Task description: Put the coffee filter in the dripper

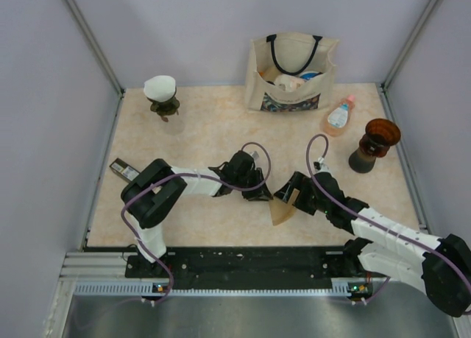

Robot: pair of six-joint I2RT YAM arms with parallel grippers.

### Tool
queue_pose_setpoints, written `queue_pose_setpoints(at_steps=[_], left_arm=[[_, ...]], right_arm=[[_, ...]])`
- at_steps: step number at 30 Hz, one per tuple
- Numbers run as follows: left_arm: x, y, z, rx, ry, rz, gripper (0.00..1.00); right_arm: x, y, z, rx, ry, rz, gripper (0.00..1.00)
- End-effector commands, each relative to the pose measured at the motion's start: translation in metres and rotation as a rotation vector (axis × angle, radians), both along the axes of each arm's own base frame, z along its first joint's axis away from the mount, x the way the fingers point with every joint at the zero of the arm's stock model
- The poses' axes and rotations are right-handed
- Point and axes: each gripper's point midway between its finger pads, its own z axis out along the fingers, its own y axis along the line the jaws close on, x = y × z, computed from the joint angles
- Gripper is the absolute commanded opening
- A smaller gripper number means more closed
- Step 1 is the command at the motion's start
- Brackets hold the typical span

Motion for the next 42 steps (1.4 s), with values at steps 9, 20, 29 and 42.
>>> queue_pose_setpoints(at_steps=[9, 20, 29, 42], left_arm=[[-0.019, 0.003, -0.013, 0.039, 0.045, 0.045, 0.30], [-0.022, 0.009, -0.023, 0.128, 0.071, 0.132, 0.28], [-0.022, 0.009, -0.027, 0.158, 0.078, 0.137, 0.28], [-0.028, 0.016, -0.031, 0.185, 0.099, 0.175, 0.28]], right_arm=[[0.005, -0.006, -0.003, 0.068, -0.001, -0.103, 0.92], [-0.011, -0.027, -0.014, 0.055, 0.032, -0.174, 0.91], [-0.009, -0.043, 0.022, 0.005, -0.063, -0.183, 0.94], [-0.013, -0.037, -0.010, 0.041, 0.001, -0.198, 0.93]])
